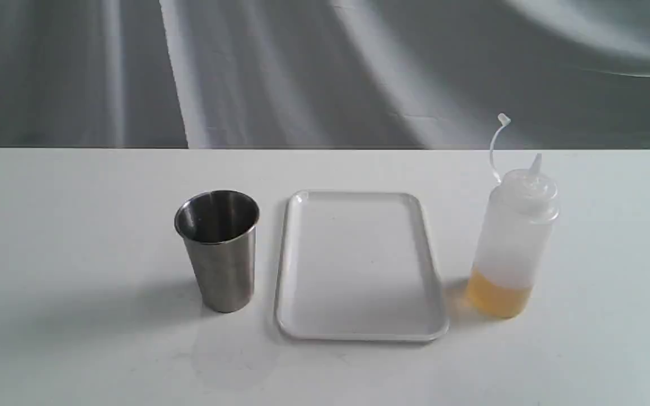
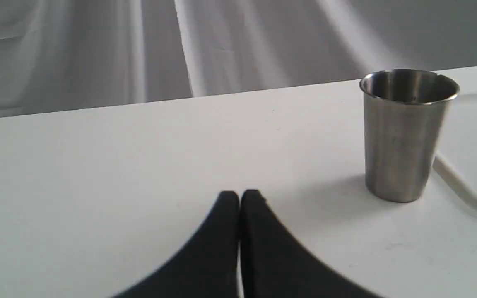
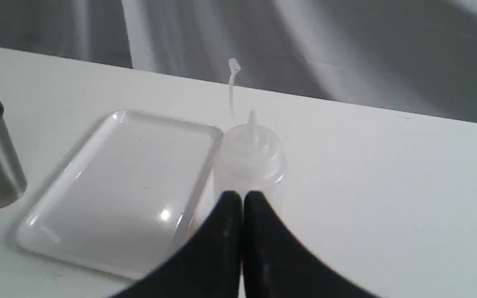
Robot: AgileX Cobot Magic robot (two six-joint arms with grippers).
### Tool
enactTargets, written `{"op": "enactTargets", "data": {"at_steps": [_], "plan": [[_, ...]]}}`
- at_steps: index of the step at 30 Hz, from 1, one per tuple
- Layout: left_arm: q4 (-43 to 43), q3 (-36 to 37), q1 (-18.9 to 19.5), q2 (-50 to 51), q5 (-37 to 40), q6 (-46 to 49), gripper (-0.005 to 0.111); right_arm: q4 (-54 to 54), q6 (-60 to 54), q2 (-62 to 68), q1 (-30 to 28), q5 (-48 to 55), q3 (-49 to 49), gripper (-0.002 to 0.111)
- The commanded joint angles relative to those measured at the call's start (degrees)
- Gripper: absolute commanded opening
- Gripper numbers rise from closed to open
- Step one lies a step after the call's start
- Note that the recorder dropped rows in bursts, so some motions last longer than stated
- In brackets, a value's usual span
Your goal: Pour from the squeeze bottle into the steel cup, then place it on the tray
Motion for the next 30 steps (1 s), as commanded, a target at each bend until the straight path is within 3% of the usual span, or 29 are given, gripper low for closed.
{"op": "enactTargets", "data": {"at_steps": [1,7,13,18,21,24,30], "plan": [[0.0,0.3,-0.3,-0.1,-0.4,-0.3,0.000,-1.6,0.1,2.9,2.0,-3.0,-0.2,0.000],[0.0,0.3,-0.3,-0.1,-0.4,-0.3,0.000,-1.8,0.1,10.7,3.4,-7.8,0.4,0.000],[0.0,0.3,-0.3,-0.1,-0.4,-0.2,0.000,-1.7,-0.7,17.1,3.3,-32.0,8.7,0.000],[0.0,0.3,-0.3,-0.1,-0.4,-0.2,0.000,10.8,-10.9,25.0,3.2,-35.6,13.6,0.000],[0.0,0.3,-0.3,-0.1,-0.4,-0.2,0.000,19.3,-19.1,30.0,3.1,-43.0,16.7,0.000],[0.0,0.3,-0.3,-0.1,-0.4,-0.3,0.000,22.3,-20.7,35.2,3.1,-50.8,18.4,0.000],[0.0,0.3,-0.3,-0.1,-0.4,-0.3,0.000,27.2,-21.2,44.8,3.1,-56.4,18.4,0.000]]}}
